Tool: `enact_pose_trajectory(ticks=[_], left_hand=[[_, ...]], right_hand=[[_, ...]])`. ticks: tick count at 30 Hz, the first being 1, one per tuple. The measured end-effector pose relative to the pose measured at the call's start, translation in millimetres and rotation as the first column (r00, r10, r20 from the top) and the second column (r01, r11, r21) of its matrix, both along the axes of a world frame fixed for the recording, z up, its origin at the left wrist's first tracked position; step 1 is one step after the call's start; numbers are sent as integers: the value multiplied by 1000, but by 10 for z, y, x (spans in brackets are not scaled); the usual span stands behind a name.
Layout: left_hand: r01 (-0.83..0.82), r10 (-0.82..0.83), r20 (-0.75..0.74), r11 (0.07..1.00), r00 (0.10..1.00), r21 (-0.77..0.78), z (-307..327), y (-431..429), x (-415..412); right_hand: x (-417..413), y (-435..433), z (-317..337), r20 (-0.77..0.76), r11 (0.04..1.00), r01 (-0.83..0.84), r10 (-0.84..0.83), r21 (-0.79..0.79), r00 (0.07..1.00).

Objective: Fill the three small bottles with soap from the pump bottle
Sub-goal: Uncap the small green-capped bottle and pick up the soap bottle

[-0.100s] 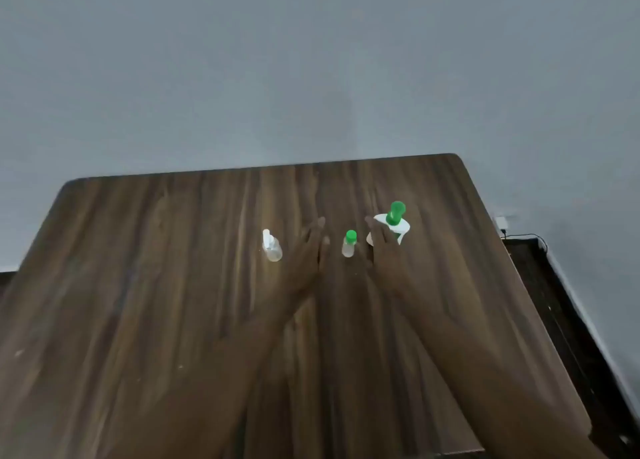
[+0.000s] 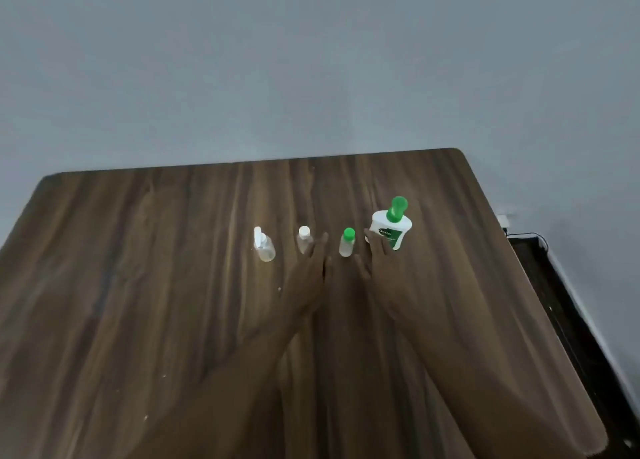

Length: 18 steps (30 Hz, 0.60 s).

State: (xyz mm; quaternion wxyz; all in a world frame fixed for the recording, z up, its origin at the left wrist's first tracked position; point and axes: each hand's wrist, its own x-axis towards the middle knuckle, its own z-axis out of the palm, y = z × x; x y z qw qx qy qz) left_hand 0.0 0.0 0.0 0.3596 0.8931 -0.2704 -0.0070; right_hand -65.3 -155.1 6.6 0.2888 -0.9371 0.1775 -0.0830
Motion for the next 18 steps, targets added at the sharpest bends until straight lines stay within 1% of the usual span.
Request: enact_pose_trajectory(ticks=[2, 3, 5, 6, 7, 8, 9, 10, 11, 12, 13, 14, 15, 16, 17, 18], left_hand=[[25, -24, 27, 1000, 999, -11, -236, -58, -41], [21, -22, 45, 1000, 999, 12, -353, -104, -43], [23, -21, 86, 999, 996, -28, -619, -231, 69], [13, -7, 79, 998, 997, -69, -760, -305, 165], [-16, 19, 25, 994, 1000, -110, -823, -370, 230], [-13, 10, -25, 990, 1000, -137, -894, -431, 290], [-8, -2, -57, 984, 998, -180, -951, -484, 337], [0, -14, -58, 973, 998, -232, -1000, -525, 376], [7, -25, -62, 959, 998, -285, -1039, -552, 407], [22, -35, -35, 947, 999, -321, -1065, -574, 427], [34, -40, -10, 938, 999, -344, -1066, -586, 431], [46, -45, 11, 936, 999, -350, -1084, -594, 443], [44, -33, 38, 935, 999, -352, -1091, -587, 456], [41, -23, 55, 937, 998, -347, -1096, -568, 465], [48, -20, 82, 936, 996, -350, -1072, -545, 463], [53, -19, 98, 932, 995, -358, -1054, -510, 453]], right_hand=[[15, -14, -310, -2, 999, 35, -35, 0, 999], [18, -14, -445, -13, 997, 76, -76, 4, 997], [145, -93, -680, -44, 992, 117, -115, 50, 992], [200, -161, -802, -13, 992, 114, -113, 54, 994], [386, -189, -924, -11, 992, 105, -105, 63, 994], [525, -239, -1062, -36, 996, 59, -57, 64, 998], [649, -237, -1094, -156, 995, -60, 72, 76, 985], [763, -244, -1160, -244, 970, -187, 221, 157, 944], [812, -269, -1203, -280, 943, -281, 322, 178, 904], [822, -291, -1206, -216, 942, -310, 331, 129, 919], [774, -334, -1254, -28, 973, -219, 222, 76, 975], [711, -372, -1271, 158, 990, -125, 114, 65, 981], [667, -379, -1238, 271, 990, -110, 83, 88, 959], [567, -377, -1229, 320, 987, -153, 128, 54, 939], [618, -337, -1192, 361, 982, -178, 146, 56, 921], [591, -309, -1165, 380, 977, -209, 179, 39, 908]])
